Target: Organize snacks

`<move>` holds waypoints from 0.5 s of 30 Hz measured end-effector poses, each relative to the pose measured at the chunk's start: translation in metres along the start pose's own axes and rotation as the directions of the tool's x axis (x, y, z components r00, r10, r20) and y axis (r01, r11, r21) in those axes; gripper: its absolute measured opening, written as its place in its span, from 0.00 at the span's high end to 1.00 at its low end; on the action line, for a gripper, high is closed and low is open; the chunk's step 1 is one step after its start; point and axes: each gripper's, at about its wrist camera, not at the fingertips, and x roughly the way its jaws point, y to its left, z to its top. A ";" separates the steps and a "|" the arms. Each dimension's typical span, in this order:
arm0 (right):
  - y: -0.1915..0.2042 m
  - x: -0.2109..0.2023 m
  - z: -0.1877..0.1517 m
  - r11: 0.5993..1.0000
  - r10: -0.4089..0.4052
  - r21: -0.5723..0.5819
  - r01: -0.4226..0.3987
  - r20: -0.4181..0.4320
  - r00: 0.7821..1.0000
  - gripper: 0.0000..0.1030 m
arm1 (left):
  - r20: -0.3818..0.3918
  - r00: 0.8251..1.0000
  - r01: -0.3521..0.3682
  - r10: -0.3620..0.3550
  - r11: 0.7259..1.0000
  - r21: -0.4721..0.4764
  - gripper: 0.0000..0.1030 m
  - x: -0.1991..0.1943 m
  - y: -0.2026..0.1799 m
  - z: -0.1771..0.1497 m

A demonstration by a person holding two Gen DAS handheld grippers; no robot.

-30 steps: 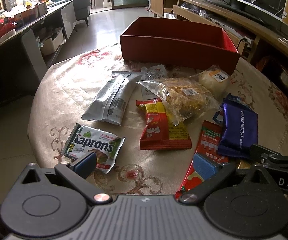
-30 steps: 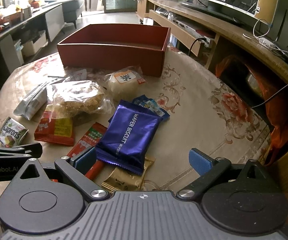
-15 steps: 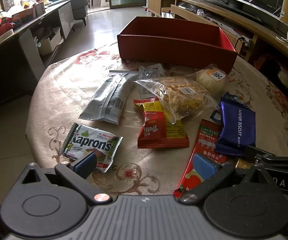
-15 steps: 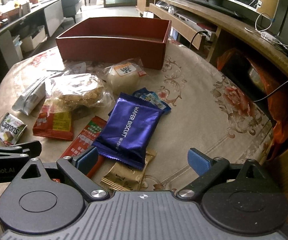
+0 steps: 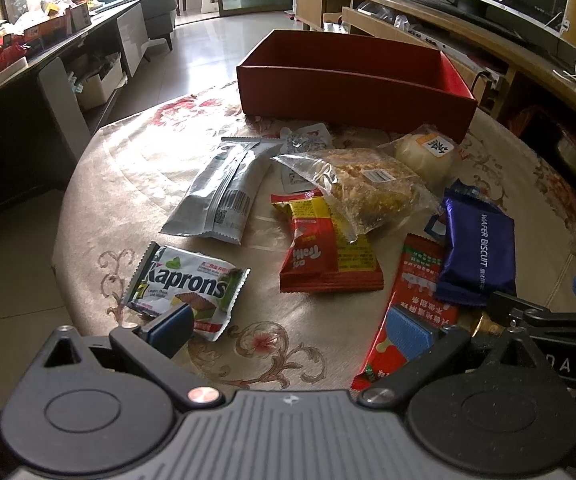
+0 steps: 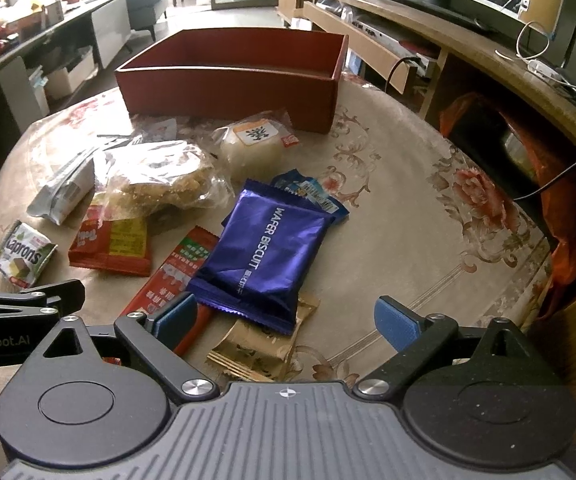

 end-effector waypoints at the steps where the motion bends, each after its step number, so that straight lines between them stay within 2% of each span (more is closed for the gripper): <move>1: 0.000 0.000 0.000 1.000 0.001 -0.002 -0.001 -0.001 1.000 0.05 | -0.001 1.000 -0.001 0.001 1.000 -0.001 0.00 0.000 0.000 0.000; 15: 0.002 0.003 0.000 1.000 0.013 -0.004 -0.013 -0.018 1.000 0.07 | -0.004 1.000 0.000 0.000 1.000 0.000 0.00 0.000 0.000 0.000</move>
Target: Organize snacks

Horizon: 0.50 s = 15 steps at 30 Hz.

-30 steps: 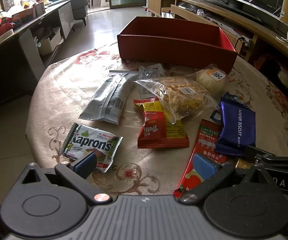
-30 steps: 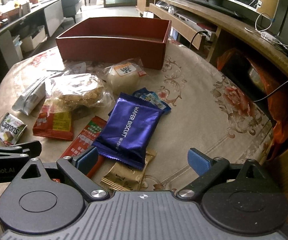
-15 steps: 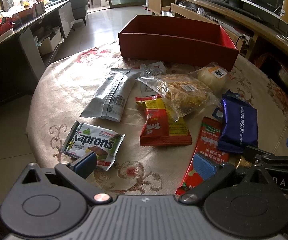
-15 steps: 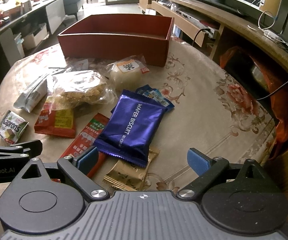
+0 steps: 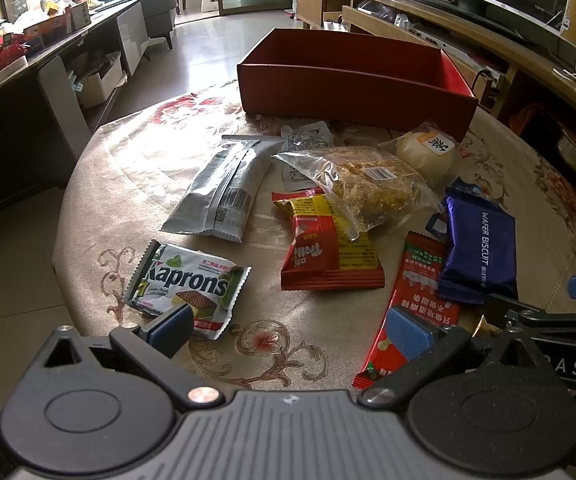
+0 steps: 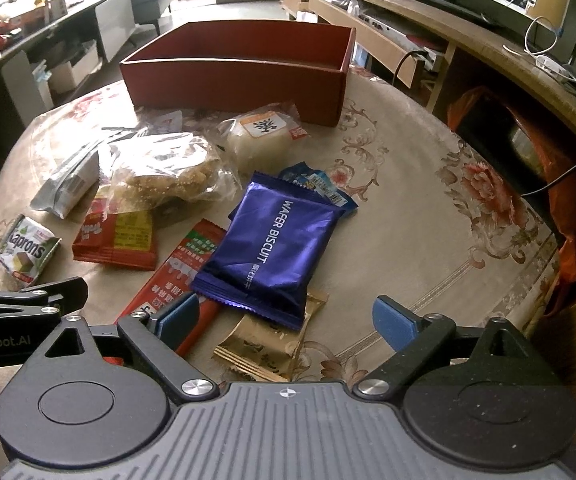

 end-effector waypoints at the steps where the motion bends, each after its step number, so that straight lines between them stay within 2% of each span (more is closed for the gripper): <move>1: 0.000 0.000 0.000 1.000 0.001 0.000 -0.001 -0.001 1.000 0.07 | 0.000 1.000 0.000 0.000 1.000 0.000 0.00 0.000 0.000 0.000; 8: 0.002 0.004 0.000 1.000 0.019 0.001 -0.019 -0.022 1.000 0.08 | -0.010 1.000 0.003 -0.003 1.000 -0.007 0.00 0.002 0.006 -0.001; 15: 0.006 0.012 -0.002 0.999 0.052 0.012 -0.051 -0.070 0.996 0.08 | -0.025 0.999 -0.027 0.024 0.992 -0.125 0.00 0.006 0.042 0.004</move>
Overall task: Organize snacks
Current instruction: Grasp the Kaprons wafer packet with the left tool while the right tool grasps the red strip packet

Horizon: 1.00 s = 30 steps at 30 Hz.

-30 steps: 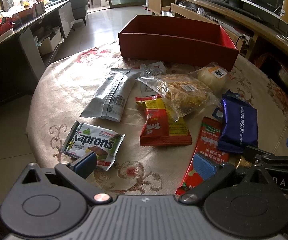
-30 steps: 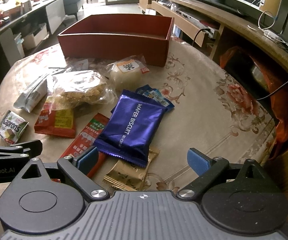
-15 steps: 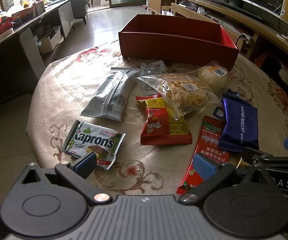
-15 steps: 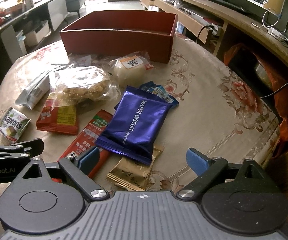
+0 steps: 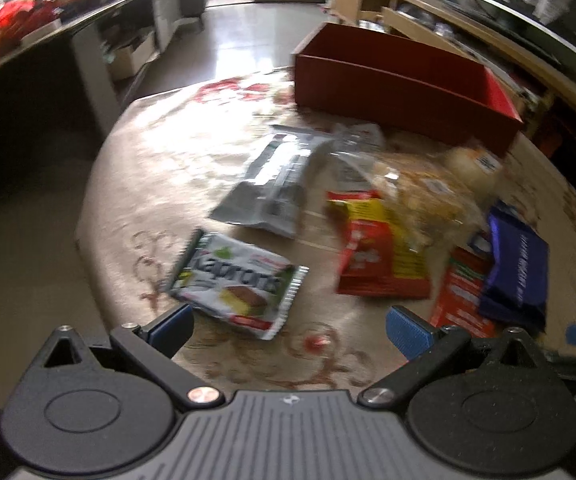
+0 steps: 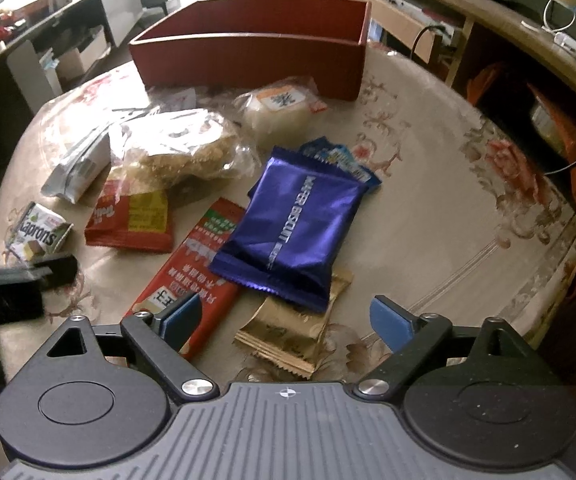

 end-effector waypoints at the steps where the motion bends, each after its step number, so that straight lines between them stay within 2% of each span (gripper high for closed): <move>1: 0.001 0.002 0.000 1.000 0.012 0.007 -0.011 -0.011 1.000 0.09 | 0.001 1.000 -0.004 0.004 1.000 -0.010 0.00 0.000 0.004 0.001; 5: 0.007 0.010 0.002 0.993 0.101 0.062 -0.096 -0.074 0.992 0.14 | 0.007 1.000 -0.013 0.013 0.998 -0.065 0.00 0.000 0.024 0.007; 7: 0.015 0.015 0.002 0.987 0.142 0.086 -0.134 -0.101 0.985 0.13 | 0.006 1.000 -0.012 0.013 0.996 -0.093 0.00 0.001 0.031 0.009; 12: 0.038 0.023 0.013 0.995 0.092 0.050 -0.088 -0.089 0.992 0.11 | -0.004 0.999 -0.035 0.035 0.995 -0.094 0.00 0.006 0.039 0.009; 14: 0.045 0.029 0.016 0.997 0.075 0.034 -0.073 -0.082 0.994 0.02 | -0.014 0.999 -0.036 0.035 0.993 -0.111 0.00 0.008 0.044 0.010; 16: 0.051 0.036 0.017 0.998 0.059 0.020 -0.057 -0.071 0.996 0.00 | -0.020 0.999 -0.039 0.036 0.991 -0.131 0.00 0.009 0.049 0.010; 20: 0.069 0.044 0.013 0.991 -0.047 -0.130 0.043 -0.027 0.999 0.00 | -0.041 0.999 -0.036 0.030 0.986 -0.163 0.00 0.013 0.056 0.010; 22: 0.069 0.040 0.010 0.983 -0.025 -0.180 0.021 -0.017 1.000 0.05 | -0.059 0.998 -0.020 0.009 0.981 -0.195 0.00 0.016 0.060 0.011; 23: 0.066 0.035 0.009 0.978 -0.005 -0.210 0.000 -0.021 1.000 0.17 | -0.071 0.997 -0.009 -0.006 0.977 -0.214 0.00 0.018 0.061 0.012; 24: 0.064 0.031 0.007 0.971 0.023 -0.236 -0.028 -0.023 0.999 0.23 | -0.082 0.996 0.005 -0.025 0.972 -0.236 0.00 0.020 0.063 0.013; 26: 0.059 0.023 0.002 0.959 0.035 -0.281 -0.044 -0.039 0.999 0.30 | -0.104 0.993 0.018 -0.048 0.963 -0.270 0.00 0.025 0.063 0.015; 30: 0.055 0.012 -0.011 0.920 0.060 -0.383 -0.077 -0.057 0.997 0.35 | -0.168 0.982 0.016 -0.083 0.932 -0.361 0.00 0.042 0.061 0.019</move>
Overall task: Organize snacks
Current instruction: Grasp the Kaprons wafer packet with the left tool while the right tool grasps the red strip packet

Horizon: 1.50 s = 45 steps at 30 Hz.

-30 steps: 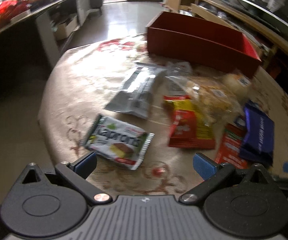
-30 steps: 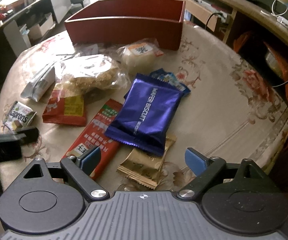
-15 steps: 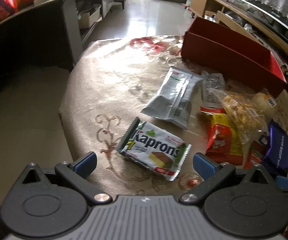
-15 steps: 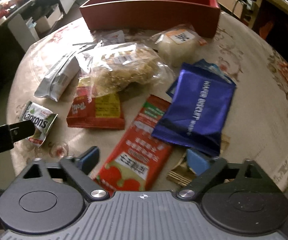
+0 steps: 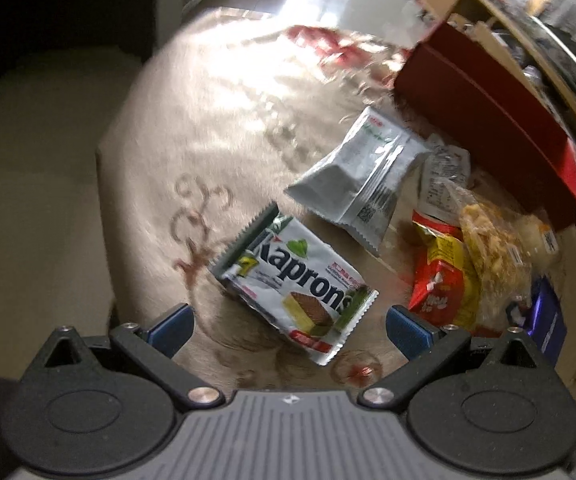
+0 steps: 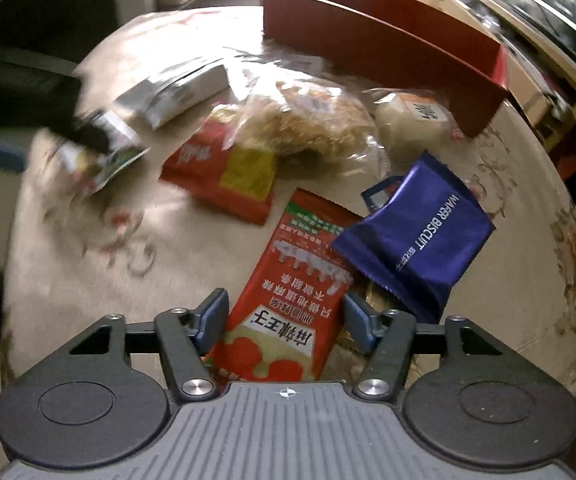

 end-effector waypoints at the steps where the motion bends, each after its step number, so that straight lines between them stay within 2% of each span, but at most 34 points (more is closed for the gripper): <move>1: 0.002 -0.002 -0.001 0.999 0.006 -0.033 -0.006 -0.002 1.000 0.37 | -0.006 1.000 -0.007 0.007 1.000 -0.024 0.00 0.004 0.000 0.002; 3: 0.002 -0.001 -0.001 0.997 0.017 -0.081 -0.017 -0.001 1.000 0.39 | -0.010 0.999 -0.039 0.039 0.997 -0.064 0.00 0.010 -0.002 0.006; 7: 0.001 -0.003 0.000 0.995 0.035 -0.091 -0.034 0.001 0.999 0.42 | 0.026 0.993 -0.110 0.113 0.990 -0.088 0.00 0.018 -0.010 0.020; 9: 0.001 -0.003 -0.001 0.995 0.043 -0.088 -0.042 0.008 0.999 0.42 | 0.045 0.986 -0.158 0.160 0.986 -0.050 0.00 0.024 -0.018 0.024; 12: -0.003 -0.004 -0.002 0.996 0.059 -0.069 -0.059 0.011 0.998 0.42 | 0.076 0.978 -0.199 0.193 0.976 0.091 0.04 0.028 -0.032 0.014; 14: -0.012 -0.004 -0.003 0.996 0.079 -0.028 -0.079 0.007 0.997 0.40 | 0.089 0.983 -0.176 0.163 0.971 0.162 0.06 0.026 -0.037 0.004; 15: -0.016 -0.004 -0.004 0.996 0.085 -0.008 -0.085 0.004 0.996 0.40 | 0.076 0.989 -0.141 0.127 0.966 0.218 0.10 0.024 -0.041 0.000; 18: -0.023 -0.005 -0.007 0.997 0.082 0.012 -0.082 0.002 0.997 0.38 | 0.054 0.998 -0.034 0.014 0.924 0.380 0.18 0.018 -0.055 -0.016; 20: -0.024 -0.005 -0.009 0.996 0.085 0.014 -0.085 -0.008 0.996 0.37 | 0.033 0.999 0.003 -0.019 0.909 0.417 0.18 0.016 -0.059 -0.021; 22: -0.024 -0.005 -0.010 0.996 0.087 0.015 -0.087 -0.011 0.996 0.36 | 0.024 0.999 0.011 -0.023 0.911 0.411 0.18 0.016 -0.057 -0.021; 25: -0.028 -0.004 -0.011 0.995 0.092 0.031 -0.091 -0.031 0.995 0.32 | 0.000 1.000 0.019 -0.020 0.954 0.301 0.10 0.016 -0.048 -0.017; 27: -0.031 -0.003 -0.011 0.995 0.093 0.047 -0.091 -0.034 0.995 0.29 | 0.013 1.000 0.000 -0.003 0.971 0.238 0.08 0.017 -0.049 -0.021; 29: -0.035 -0.002 -0.011 0.994 0.086 0.069 -0.084 -0.026 0.996 0.25 | 0.035 0.998 -0.059 0.052 0.967 0.247 0.08 0.021 -0.057 -0.027; 32: -0.041 -0.001 -0.010 0.989 0.099 0.111 -0.096 -0.025 0.995 0.24 | 0.090 0.986 -0.162 0.142 0.942 0.294 0.04 0.026 -0.075 -0.042; 35: -0.042 0.008 -0.005 0.988 0.092 0.125 -0.087 -0.030 0.995 0.26 | 0.090 0.988 -0.147 0.125 0.940 0.308 0.11 0.023 -0.073 -0.046; 37: -0.037 0.011 -0.001 0.994 0.064 0.089 -0.062 -0.019 0.998 0.30 | 0.078 0.991 -0.125 0.105 0.934 0.335 0.22 0.017 -0.069 -0.048; 38: -0.036 0.009 -0.001 0.994 0.069 0.083 -0.067 -0.018 0.997 0.37 | 0.073 0.993 -0.117 0.098 0.930 0.348 0.30 0.015 -0.066 -0.048; 39: -0.035 0.007 0.000 0.994 0.076 0.079 -0.074 -0.018 0.997 0.39 | 0.072 0.994 -0.107 0.087 0.928 0.358 0.36 0.011 -0.061 -0.049; 42: -0.026 0.002 -0.005 0.996 0.076 0.045 -0.075 -0.018 0.997 0.42 | 0.051 0.996 -0.084 0.070 0.933 0.350 0.40 -0.001 -0.050 -0.050; 45: -0.022 -0.004 -0.011 0.994 0.101 0.038 -0.101 -0.014 0.995 0.43 | 0.034 0.999 -0.044 0.035 0.946 0.322 0.38 -0.002 -0.043 -0.047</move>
